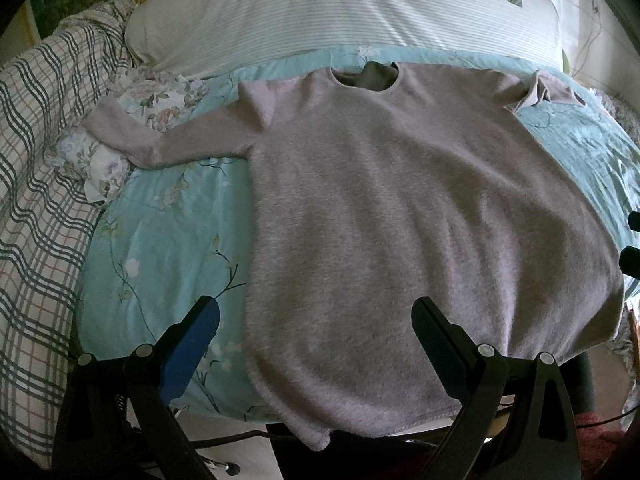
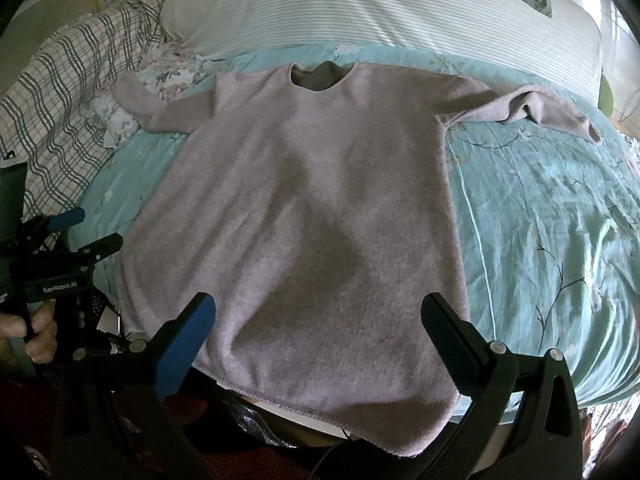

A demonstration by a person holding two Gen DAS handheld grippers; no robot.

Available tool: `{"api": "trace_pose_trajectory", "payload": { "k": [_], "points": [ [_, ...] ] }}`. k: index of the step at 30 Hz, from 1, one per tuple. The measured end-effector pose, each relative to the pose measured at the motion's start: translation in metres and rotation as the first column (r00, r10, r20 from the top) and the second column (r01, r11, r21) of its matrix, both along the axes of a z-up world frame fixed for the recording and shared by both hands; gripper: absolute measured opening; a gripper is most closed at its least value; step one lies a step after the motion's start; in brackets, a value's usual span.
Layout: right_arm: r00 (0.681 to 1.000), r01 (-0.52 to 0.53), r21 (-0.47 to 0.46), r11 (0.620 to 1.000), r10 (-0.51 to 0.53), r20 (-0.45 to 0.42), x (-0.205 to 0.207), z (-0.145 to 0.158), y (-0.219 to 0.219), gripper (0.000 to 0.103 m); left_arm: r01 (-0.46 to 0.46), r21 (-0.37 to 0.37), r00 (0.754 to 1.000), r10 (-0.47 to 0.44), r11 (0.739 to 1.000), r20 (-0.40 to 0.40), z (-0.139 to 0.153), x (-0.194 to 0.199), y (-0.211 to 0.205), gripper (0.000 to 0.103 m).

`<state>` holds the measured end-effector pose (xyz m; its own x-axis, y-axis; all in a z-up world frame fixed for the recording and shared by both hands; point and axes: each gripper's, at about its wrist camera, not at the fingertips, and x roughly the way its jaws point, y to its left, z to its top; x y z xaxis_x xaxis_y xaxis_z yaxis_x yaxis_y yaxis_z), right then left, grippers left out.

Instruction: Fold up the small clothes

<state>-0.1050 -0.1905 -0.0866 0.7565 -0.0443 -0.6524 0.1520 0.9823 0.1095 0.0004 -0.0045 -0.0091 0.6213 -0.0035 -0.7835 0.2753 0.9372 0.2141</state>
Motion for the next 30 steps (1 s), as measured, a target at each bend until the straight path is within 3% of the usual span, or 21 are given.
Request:
{"api": "trace_pose_trajectory", "payload": {
  "k": [13, 17, 20, 30],
  "points": [
    [1.0, -0.001, 0.023, 1.0, 0.0, 0.022, 0.004, 0.001, -0.004, 0.102, 0.019, 0.007, 0.999, -0.019, 1.0, -0.037, -0.002, 0.008, -0.004, 0.098],
    [1.0, 0.008, 0.014, 1.0, -0.008, -0.008, 0.007, -0.001, -0.005, 0.102, 0.018, -0.002, 0.998, -0.019, 1.0, -0.061, -0.002, 0.011, -0.002, 0.098],
    [1.0, 0.014, 0.02, 1.0, -0.014, -0.011, 0.009, -0.003, -0.006, 0.102, 0.023, -0.009, 0.999, -0.023, 1.0, -0.036, -0.003, 0.013, 0.0, 0.098],
    [0.997, 0.067, 0.099, 0.993, -0.069, 0.02, 0.022, -0.003, -0.05, 0.102, 0.033, -0.032, 0.999, -0.034, 0.999, -0.041, -0.012, 0.032, -0.002, 0.098]
  ]
}}
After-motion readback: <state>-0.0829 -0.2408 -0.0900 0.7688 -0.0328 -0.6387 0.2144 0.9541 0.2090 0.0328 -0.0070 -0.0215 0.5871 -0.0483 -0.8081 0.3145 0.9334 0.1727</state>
